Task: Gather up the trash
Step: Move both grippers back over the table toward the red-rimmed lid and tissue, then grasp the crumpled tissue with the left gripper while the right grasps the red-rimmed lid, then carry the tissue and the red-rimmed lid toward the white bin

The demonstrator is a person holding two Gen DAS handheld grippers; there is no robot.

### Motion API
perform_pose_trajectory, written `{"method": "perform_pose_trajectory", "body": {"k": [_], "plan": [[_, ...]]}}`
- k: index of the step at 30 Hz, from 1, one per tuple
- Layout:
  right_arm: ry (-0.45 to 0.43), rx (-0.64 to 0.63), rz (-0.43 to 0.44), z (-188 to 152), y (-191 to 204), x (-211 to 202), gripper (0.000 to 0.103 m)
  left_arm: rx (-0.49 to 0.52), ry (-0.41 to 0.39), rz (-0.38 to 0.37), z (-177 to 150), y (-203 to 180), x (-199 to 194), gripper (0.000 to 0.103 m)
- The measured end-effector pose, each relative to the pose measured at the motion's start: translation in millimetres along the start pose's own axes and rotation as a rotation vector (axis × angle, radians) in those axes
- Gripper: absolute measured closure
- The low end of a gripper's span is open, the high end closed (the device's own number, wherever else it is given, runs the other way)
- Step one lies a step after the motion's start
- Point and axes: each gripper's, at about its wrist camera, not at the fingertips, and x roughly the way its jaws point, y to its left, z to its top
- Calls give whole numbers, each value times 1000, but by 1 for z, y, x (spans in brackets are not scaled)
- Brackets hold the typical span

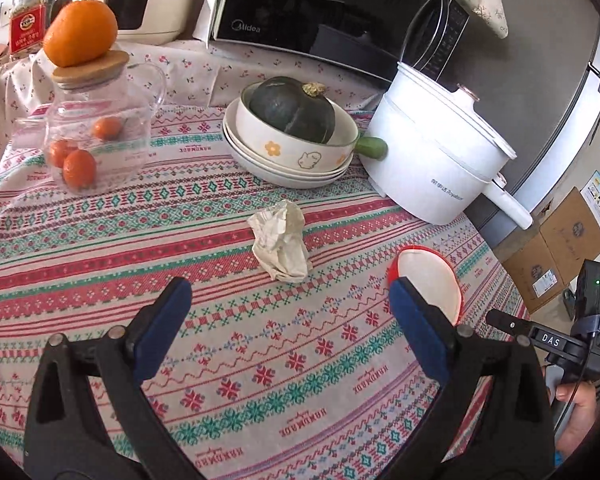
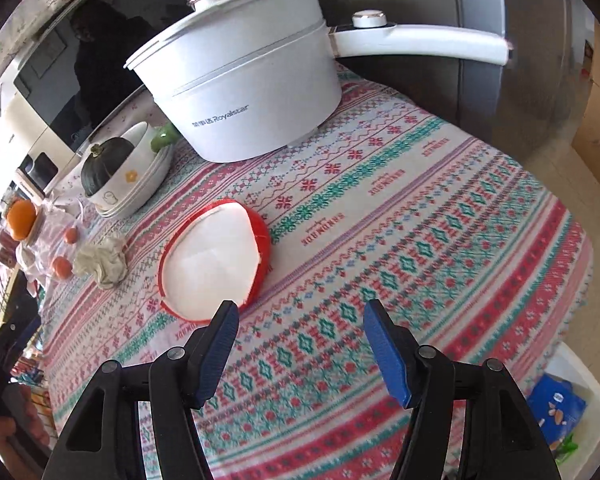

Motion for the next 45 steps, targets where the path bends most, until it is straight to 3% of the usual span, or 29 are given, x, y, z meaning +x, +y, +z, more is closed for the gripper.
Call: {"method": "perform_pose_trajectory", "body": {"k": [4, 7, 8, 10, 12, 13, 17, 21, 34, 40, 45], "plan": [[0, -45, -10, 10, 10, 28, 43, -3, 9, -23, 10, -1, 35, 9], [15, -60, -27, 11, 13, 47, 52, -17, 13, -49, 19, -2, 53, 15], [-16, -76, -35, 12, 15, 47, 54, -23, 21, -55, 20, -1, 59, 18], [-32, -101, -48, 13, 20, 51, 60, -32, 53, -55, 20, -1, 70, 39], [-37, -114, -37, 13, 23, 54, 85, -32, 89, -37, 17, 0, 80, 56], [-34, -115, -18, 12, 24, 56, 89, -25, 99, -30, 15, 0, 82, 60], [-25, -149, -13, 6, 33, 55, 98, -14, 98, -21, 6, -1, 76, 62], [-7, -133, -18, -1, 33, 45, 99, -39, 115, -21, 0, 1, 61, 65], [-51, -81, 2, -34, 8, -52, 99, 10, 108, -19, -51, -24, -33, 65], [-62, -73, -7, -61, -8, -97, 98, -62, 102, -54, -77, -27, -75, 65], [-68, -77, -1, -82, -25, -124, 99, -30, 88, -85, -95, -39, -104, 65]]}}
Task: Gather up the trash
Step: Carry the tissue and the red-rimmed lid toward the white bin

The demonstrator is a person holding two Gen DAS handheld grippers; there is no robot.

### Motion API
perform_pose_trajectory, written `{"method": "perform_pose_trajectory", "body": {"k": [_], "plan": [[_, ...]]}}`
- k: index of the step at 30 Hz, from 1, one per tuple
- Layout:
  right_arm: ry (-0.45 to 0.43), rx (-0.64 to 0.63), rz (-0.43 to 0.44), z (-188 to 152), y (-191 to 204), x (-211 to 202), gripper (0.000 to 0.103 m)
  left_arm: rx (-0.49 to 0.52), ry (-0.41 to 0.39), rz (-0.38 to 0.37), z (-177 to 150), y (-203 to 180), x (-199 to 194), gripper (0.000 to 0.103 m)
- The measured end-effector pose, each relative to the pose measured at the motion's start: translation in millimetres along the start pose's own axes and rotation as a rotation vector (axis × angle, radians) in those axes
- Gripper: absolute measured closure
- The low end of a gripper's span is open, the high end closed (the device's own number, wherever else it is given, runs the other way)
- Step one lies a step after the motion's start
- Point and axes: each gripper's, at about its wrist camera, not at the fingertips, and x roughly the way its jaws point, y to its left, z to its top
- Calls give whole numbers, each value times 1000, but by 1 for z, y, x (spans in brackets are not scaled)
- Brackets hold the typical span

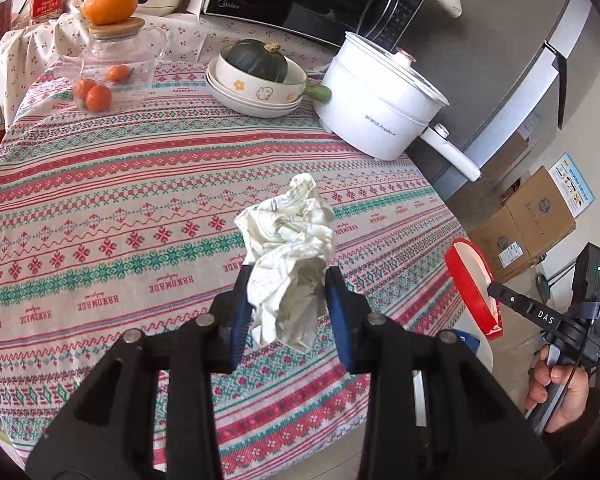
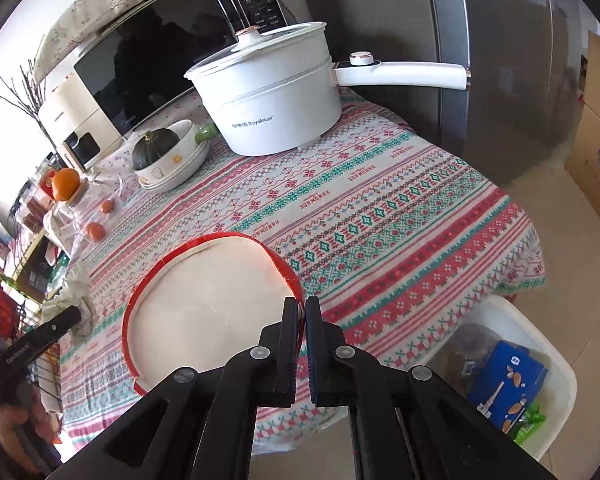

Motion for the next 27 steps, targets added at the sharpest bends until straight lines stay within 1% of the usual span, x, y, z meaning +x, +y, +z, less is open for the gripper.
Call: {"method": "perform_pose_trajectory", "body": {"k": [2, 5, 10, 13, 17, 23, 27], "plan": [[29, 13, -17, -6, -7, -7, 99, 0, 7, -30, -3, -6, -6, 65], [53, 20, -15, -17, -20, -18, 98, 35, -7, -62, -8, -16, -17, 65], [19, 3, -44, -29, -44, -48, 98, 85, 13, -107, -21, -31, -23, 66], [28, 3, -70, -40, -64, -58, 98, 127, 46, -131, -31, -44, -16, 66], [51, -20, -88, -54, -78, -66, 98, 163, 101, -181, -44, -65, -4, 65], [43, -21, -111, -64, -98, -78, 98, 220, 127, -235, -52, -96, 6, 65], [64, -7, -132, -73, -111, -77, 98, 236, 144, -274, -58, -110, 13, 65]]}}
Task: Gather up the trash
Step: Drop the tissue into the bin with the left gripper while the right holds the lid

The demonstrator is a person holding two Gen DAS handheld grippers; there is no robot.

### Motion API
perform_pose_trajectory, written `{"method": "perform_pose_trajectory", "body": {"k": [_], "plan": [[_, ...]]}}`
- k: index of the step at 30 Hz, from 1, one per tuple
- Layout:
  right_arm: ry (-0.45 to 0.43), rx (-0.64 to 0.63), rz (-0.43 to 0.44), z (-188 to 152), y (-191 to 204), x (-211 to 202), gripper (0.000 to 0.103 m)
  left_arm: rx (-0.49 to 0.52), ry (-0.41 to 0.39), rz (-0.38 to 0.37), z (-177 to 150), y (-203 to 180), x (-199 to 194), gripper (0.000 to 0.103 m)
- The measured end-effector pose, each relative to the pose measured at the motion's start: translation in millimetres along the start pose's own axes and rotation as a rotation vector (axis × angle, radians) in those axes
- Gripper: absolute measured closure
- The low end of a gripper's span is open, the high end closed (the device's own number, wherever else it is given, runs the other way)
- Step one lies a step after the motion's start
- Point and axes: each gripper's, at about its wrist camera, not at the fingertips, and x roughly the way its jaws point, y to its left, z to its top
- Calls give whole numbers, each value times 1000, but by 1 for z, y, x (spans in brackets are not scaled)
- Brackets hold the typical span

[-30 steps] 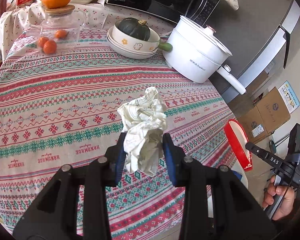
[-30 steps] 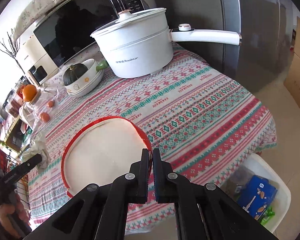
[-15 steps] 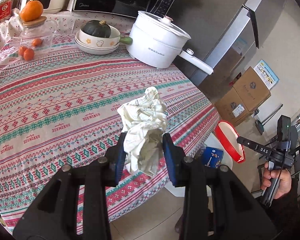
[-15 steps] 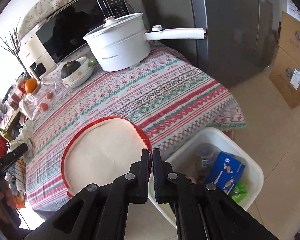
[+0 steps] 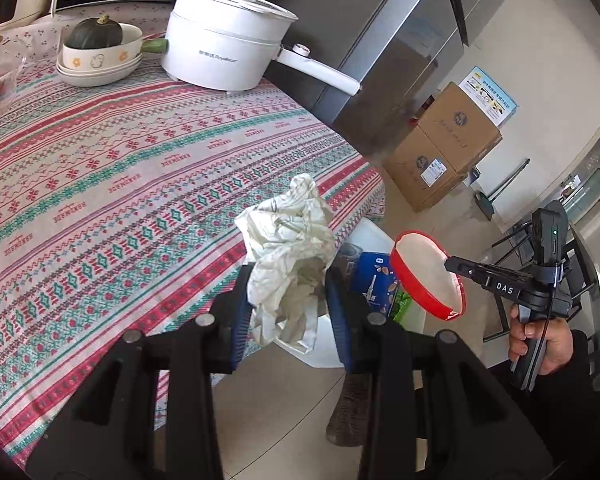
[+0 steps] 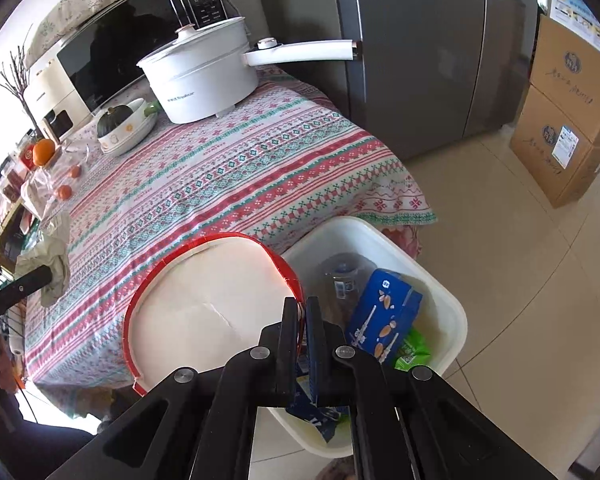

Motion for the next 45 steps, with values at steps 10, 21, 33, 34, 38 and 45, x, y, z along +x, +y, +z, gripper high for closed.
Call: {"method": "perform_pose_trajectory", "body": {"k": [10, 21, 33, 34, 38, 45], "plan": [[26, 50, -51, -20, -29, 1, 98, 72, 67, -59, -9, -35, 36, 65], [41, 142, -103, -32, -69, -8, 98, 142, 154, -129, -20, -78, 91, 65], [46, 174, -149, -39, -87, -12, 98, 235, 256, -80, -35, -108, 143, 32], [47, 172, -150, -39, -87, -11, 98, 244, 254, -74, -35, -108, 141, 32], [46, 165, -151, -38, -85, -11, 98, 254, 227, -48, -33, -104, 126, 24], [37, 127, -150, -31, -66, -8, 98, 253, 194, 28, -31, -90, 101, 19]]}}
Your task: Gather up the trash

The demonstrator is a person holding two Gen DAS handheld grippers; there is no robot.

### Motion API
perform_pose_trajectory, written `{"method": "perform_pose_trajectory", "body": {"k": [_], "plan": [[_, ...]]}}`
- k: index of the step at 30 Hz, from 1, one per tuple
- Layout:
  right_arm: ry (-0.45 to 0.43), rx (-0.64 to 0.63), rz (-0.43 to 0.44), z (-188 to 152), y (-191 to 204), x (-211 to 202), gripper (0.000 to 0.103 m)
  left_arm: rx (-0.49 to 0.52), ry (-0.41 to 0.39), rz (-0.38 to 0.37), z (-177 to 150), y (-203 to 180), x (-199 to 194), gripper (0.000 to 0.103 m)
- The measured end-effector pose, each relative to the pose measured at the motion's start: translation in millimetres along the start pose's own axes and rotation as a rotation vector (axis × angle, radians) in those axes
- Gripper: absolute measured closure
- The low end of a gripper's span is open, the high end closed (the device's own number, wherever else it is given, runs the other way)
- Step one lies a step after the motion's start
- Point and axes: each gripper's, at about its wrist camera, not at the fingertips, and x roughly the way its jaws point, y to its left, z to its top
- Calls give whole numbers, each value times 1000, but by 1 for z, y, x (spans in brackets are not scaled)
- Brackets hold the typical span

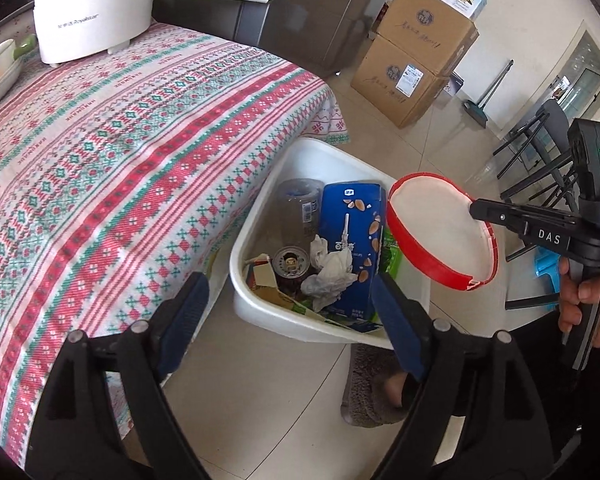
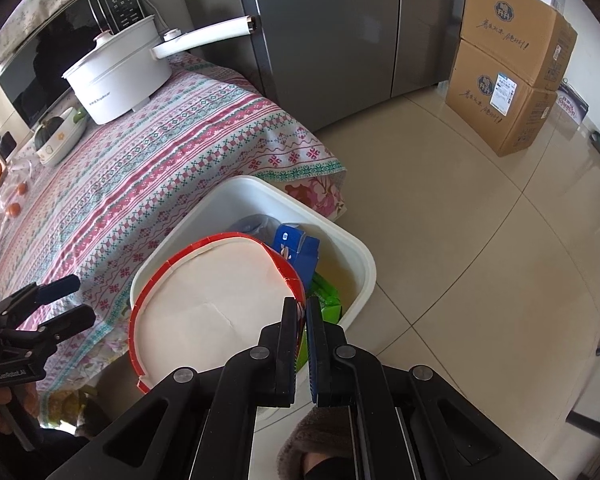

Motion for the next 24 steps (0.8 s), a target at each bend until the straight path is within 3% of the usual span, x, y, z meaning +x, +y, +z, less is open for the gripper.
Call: {"method": "perform_pose_trajectory", "body": {"k": [3, 5, 6, 7, 9, 17, 24], "plan": [[-9, -8, -1, 3, 7, 1, 97, -8, -9, 57, -4, 7, -9, 16], [-25, 7, 7, 7, 11, 2, 95, -22, -14, 104, -7, 13, -14, 10], [-30, 15, 11, 9, 14, 3, 88, -29, -22, 123, -9, 16, -17, 6], [-30, 21, 8, 11, 16, 4, 81, -36, -30, 136, -11, 20, -21, 5], [-46, 33, -1, 13, 21, 3, 36, -50, -37, 149, -14, 26, -28, 4], [-82, -32, -26, 12, 51, -5, 27, -60, -68, 215, -26, 35, -54, 1], [-137, -87, -88, 5, 78, -14, 19, -68, -152, 353, -37, 34, -83, 1]]}}
